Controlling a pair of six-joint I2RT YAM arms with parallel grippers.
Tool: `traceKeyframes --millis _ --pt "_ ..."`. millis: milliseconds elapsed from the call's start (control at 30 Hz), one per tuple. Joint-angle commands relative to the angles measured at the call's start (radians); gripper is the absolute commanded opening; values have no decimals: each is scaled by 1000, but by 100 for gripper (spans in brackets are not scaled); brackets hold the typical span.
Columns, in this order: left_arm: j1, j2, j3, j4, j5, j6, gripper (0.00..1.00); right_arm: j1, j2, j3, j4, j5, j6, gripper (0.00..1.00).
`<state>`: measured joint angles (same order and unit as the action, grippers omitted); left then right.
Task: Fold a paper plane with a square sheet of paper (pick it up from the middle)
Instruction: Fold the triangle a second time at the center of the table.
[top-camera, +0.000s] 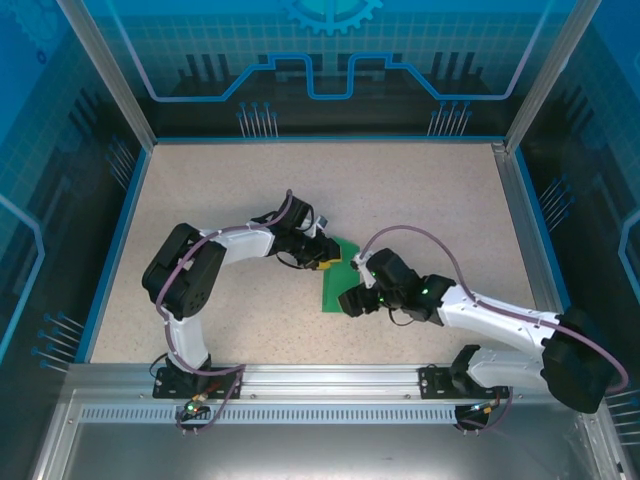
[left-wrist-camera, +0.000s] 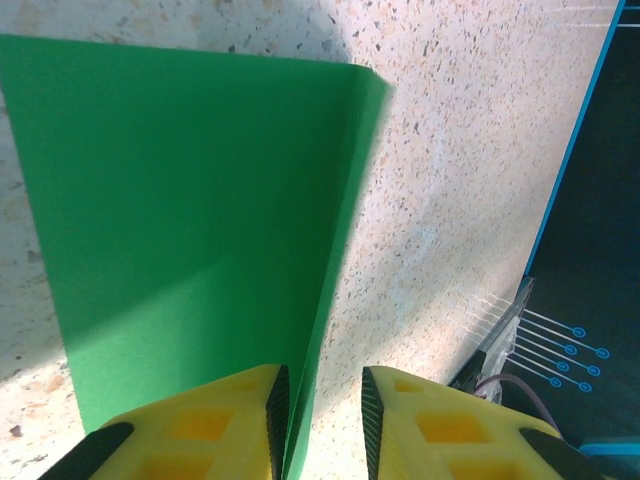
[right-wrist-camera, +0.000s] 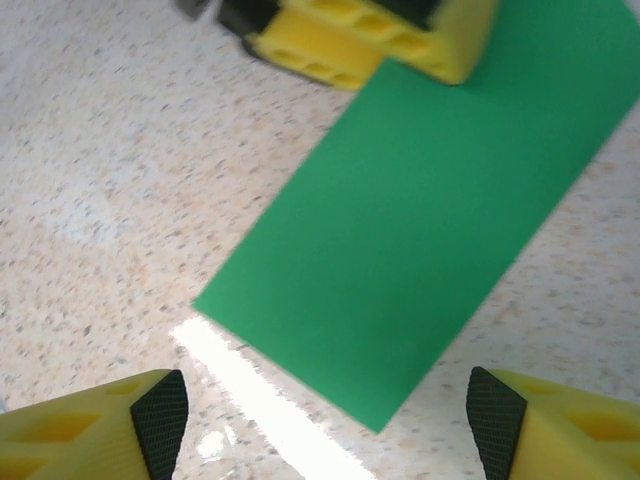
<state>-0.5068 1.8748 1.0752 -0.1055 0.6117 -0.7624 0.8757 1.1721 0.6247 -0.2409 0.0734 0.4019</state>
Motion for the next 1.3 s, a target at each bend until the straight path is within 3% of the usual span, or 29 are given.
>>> traceKeyframes --millis 0,233,533,1267 --pt "-9 2 16 4 34 -26 30 97 41 72 -40 123 -31 80" --pt "-16 -3 18 2 28 -37 30 254 276 234 -123 343 -32 81" --pt "-17 -3 23 -8 26 -37 30 341 503 377 -239 556 62 77" --pt "-18 3 40 -40 20 -20 30 368 489 381 -275 585 87 46"
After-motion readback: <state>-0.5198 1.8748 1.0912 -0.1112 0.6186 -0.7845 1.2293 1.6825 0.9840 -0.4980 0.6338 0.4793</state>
